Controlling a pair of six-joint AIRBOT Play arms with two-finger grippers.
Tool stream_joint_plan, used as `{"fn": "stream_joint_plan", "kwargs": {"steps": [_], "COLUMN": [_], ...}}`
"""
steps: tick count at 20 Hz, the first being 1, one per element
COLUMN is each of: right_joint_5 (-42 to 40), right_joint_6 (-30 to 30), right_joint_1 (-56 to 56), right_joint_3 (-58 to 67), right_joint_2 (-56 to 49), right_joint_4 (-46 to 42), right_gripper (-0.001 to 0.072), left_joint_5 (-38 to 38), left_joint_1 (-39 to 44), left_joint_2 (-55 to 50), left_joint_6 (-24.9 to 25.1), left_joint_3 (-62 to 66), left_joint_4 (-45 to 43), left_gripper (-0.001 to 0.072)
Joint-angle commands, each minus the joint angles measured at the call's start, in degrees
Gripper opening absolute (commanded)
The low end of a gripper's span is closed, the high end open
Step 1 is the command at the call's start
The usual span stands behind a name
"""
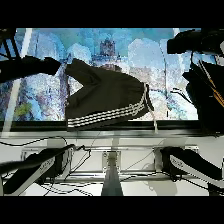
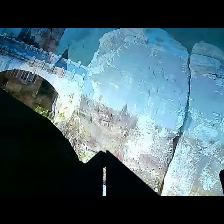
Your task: Fold the clothes and pants, and hang the long-sleeved shirts on hangers.
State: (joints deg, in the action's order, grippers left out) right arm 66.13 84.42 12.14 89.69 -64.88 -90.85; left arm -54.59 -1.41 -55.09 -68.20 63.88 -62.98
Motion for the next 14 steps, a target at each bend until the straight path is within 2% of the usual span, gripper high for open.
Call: {"fn": "stream_joint_plan", "kwargs": {"steps": [1, 9, 12, 14], "right_joint_5": [0.02, -0.94, -6.75, -3.15], "right_joint_6": [0.02, -0.02, -0.63, -3.65], "right_joint_1": [0.04, 0.04, -1.07, -5.38], "right_joint_3": [0.0, 0.0, 0.0, -0.02], "right_joint_2": [0.0, 0.0, -0.37, -1.6], "right_joint_4": [0.02, 0.11, -4.13, -8.63], "right_gripper": [0.0028, 0.0029, 0.0029, 0.0027], "left_joint_5": [0.0, 0.0, 0.0, 0.0], "left_joint_1": [-0.04, -0.04, -0.04, -0.04], "left_joint_2": [0.04, 0.04, 0.04, 0.04], "left_joint_6": [0.02, 0.02, 0.02, 0.02], "left_joint_3": [0.02, 0.02, 0.02, 0.02], "left_joint_4": [-0.02, -0.02, 0.0, 0.0], "left_gripper": [0.0691, 0.0691, 0.0691, 0.0691]}}
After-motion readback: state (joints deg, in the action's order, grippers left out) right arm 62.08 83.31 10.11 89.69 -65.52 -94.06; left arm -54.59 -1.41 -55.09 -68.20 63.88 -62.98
